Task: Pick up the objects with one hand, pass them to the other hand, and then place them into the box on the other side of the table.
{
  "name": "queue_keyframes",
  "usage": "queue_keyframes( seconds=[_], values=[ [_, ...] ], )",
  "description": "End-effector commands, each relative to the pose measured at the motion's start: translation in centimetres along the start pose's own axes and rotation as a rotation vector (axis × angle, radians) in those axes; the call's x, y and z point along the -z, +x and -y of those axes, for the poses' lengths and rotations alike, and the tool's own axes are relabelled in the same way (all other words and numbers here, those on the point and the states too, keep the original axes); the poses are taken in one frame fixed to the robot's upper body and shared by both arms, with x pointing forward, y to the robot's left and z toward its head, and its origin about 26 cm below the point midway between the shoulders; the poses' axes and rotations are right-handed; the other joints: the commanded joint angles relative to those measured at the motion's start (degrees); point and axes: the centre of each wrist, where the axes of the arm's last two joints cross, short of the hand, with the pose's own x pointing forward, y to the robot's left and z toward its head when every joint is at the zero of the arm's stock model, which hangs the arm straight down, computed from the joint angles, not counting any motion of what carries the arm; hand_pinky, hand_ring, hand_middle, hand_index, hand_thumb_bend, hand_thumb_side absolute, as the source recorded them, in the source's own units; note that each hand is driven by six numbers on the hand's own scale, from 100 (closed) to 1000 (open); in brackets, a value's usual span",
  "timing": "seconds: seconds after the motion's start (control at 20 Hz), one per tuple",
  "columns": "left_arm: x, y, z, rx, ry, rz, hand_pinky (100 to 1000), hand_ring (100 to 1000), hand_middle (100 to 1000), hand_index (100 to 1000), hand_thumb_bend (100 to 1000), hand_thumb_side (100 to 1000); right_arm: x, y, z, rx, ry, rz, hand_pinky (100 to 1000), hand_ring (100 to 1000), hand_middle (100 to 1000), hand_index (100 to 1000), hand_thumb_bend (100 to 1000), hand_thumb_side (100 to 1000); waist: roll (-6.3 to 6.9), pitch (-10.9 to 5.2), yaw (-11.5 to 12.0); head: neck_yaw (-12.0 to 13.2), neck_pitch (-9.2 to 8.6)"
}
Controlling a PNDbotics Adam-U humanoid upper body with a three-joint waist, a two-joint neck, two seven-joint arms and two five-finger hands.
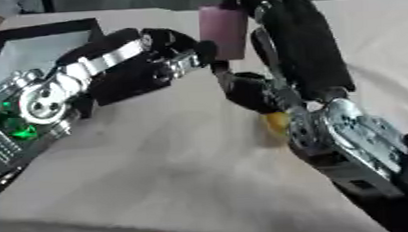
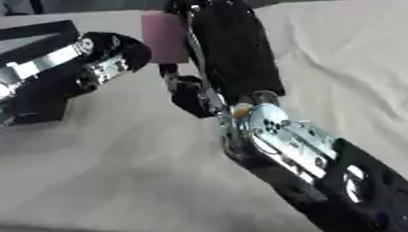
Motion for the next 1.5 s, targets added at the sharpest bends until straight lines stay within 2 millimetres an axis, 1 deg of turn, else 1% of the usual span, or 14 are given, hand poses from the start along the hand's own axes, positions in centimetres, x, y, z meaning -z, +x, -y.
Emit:
queue_keyframes(
  seconds=[0.05,0.15,0.45,0.8,0.95,1.25,1.5],
  values=[
    [-0.21,0.56,-0.46,0.038,0.023,0.011,1000,892,812,911,351,915,0.02,0.45,0.70,0.017,-0.027,0.041,747,657,538,472,100,100,0.76,-0.11,0.1,0.3,-0.74],
    [-0.18,0.65,-0.45,0.045,0.025,0.013,1000,892,812,914,346,903,-0.02,0.50,0.66,0.024,-0.027,0.048,746,657,538,471,100,100,0.77,-0.10,0.1,0.4,-0.75],
    [-0.09,0.88,-0.51,0.045,0.046,0.017,1000,891,812,912,327,905,-0.09,0.50,0.59,0.039,-0.033,0.063,745,655,538,470,100,100,0.77,-0.07,0.1,0.4,-0.89],
    [-0.04,1.04,-0.57,0.047,0.089,0.014,1000,895,818,920,334,888,-0.19,0.44,0.50,0.050,-0.032,0.071,744,655,538,469,100,100,0.81,-0.03,0.0,0.5,-0.99],
    [-0.06,0.92,-0.43,0.053,0.092,-0.005,1000,902,826,935,336,909,-0.19,0.39,0.49,0.051,-0.036,0.073,744,655,538,469,100,100,0.83,0.00,-0.1,0.6,-1.01],
    [-0.09,0.72,-0.23,0.070,0.082,-0.040,1000,913,844,974,347,920,-0.21,0.30,0.48,0.050,-0.044,0.072,744,655,537,468,100,100,0.97,0.10,-0.3,0.8,-1.07],
    [-0.23,0.25,-0.04,0.081,0.078,-0.068,1000,914,844,982,343,935,-0.26,0.12,0.44,0.045,-0.048,0.064,745,655,538,468,100,100,1.16,0.08,-0.3,0.6,-1.06]
  ],
)
